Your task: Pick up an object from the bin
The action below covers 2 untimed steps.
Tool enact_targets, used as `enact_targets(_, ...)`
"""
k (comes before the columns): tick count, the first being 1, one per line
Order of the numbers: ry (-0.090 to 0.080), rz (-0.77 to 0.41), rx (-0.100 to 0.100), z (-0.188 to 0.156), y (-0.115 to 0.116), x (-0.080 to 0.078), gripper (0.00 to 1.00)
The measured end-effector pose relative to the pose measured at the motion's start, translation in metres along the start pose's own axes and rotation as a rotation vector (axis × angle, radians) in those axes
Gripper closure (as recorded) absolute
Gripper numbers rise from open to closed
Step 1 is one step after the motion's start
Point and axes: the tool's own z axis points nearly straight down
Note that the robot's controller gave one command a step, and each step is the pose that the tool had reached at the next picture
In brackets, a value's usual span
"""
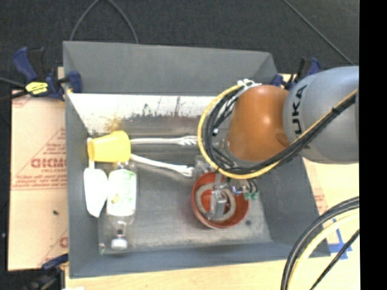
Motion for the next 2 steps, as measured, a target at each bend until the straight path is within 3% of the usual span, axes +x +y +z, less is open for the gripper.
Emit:
enact_targets(1, -0.007, 0.055, 0.001, -0.0026, -0.0566, -0.0207, 0.00)
enact_targets(2, -0.006, 0.035, 0.001, 0.0020, -0.0511, -0.0202, 0.00)
